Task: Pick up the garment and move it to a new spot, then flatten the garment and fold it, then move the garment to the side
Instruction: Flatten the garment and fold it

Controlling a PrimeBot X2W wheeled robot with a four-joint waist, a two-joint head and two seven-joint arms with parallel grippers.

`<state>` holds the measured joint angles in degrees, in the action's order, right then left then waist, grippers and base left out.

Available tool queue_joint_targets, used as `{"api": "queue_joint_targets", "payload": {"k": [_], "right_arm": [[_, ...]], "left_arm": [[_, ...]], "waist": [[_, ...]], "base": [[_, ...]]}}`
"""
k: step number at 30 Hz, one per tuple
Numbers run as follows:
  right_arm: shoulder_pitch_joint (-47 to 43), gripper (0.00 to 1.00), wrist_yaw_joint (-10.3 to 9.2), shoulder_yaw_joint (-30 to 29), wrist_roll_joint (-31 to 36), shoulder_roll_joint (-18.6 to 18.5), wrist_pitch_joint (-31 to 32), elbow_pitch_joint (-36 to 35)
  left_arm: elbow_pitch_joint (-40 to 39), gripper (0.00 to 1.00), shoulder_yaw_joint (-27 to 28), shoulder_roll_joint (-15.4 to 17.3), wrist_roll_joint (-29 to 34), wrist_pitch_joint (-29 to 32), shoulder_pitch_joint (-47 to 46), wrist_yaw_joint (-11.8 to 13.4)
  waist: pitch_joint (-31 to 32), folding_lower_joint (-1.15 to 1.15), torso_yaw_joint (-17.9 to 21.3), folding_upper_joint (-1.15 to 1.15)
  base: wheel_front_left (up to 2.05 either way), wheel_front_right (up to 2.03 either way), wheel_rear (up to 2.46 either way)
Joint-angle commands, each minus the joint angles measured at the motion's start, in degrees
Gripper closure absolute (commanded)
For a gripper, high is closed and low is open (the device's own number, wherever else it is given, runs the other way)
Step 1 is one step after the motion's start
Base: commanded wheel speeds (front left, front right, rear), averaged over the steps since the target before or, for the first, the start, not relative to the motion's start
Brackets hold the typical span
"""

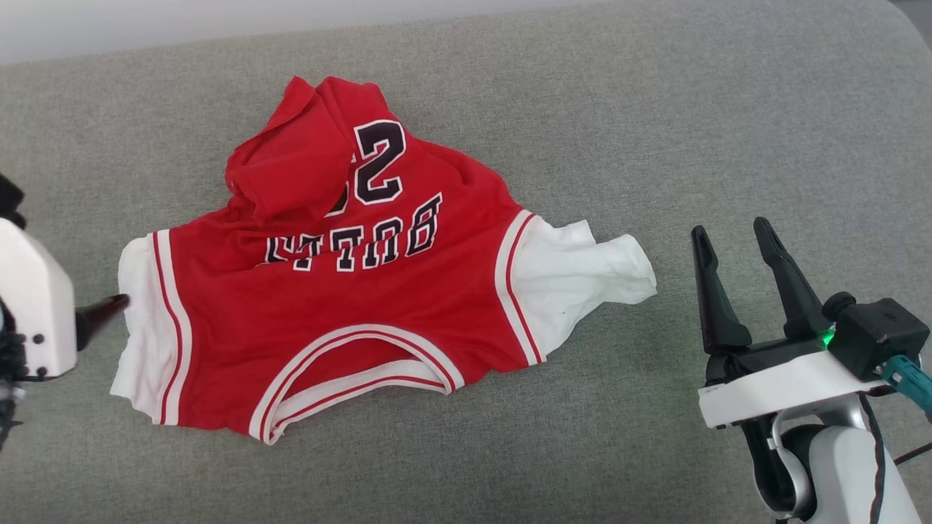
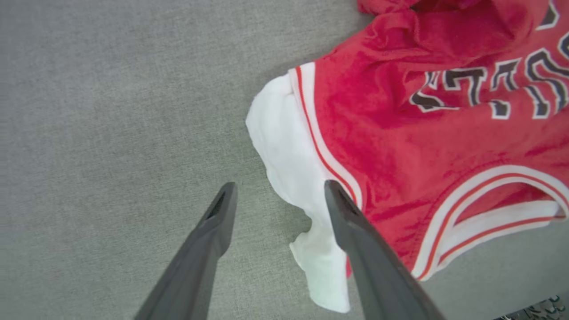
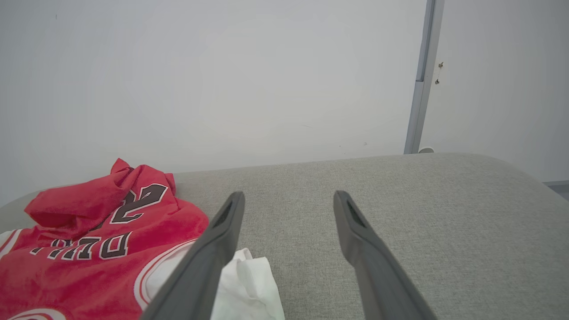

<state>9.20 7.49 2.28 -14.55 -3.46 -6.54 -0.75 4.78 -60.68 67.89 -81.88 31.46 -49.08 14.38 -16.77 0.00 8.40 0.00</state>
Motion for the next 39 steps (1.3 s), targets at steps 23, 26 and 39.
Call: {"api": "queue_joint_targets", "payload": {"k": [23, 26, 39], "right_arm": [[1.78, 0.0, 0.01, 0.39, 0.48, -0.21, 0.75, -0.97], [1.83, 0.0, 0.01, 0.31, 0.6, -0.17, 0.82, -0.98], [2.1, 0.0, 0.01, -0.08, 0.86, -0.12, 1.1, -1.35]], "left_arm": [[13.36, 1.0, 0.62, -9.75, -5.86, 1.26, 0.35, -6.75], [14.15, 1.0, 0.15, -8.73, -4.48, 1.97, -0.45, -6.44], [16.73, 1.0, -1.42, -1.89, 4.48, -0.4, -2.62, -4.34]], "waist": [[-3.76, 0.0, 0.47, 0.0], [-3.93, 0.0, 0.41, 0.0], [-4.19, 0.0, -0.31, 0.0]], "base": [[0.0, 0.0, 0.0], [0.0, 0.0, 0.0], [0.0, 0.0, 0.0]]}}
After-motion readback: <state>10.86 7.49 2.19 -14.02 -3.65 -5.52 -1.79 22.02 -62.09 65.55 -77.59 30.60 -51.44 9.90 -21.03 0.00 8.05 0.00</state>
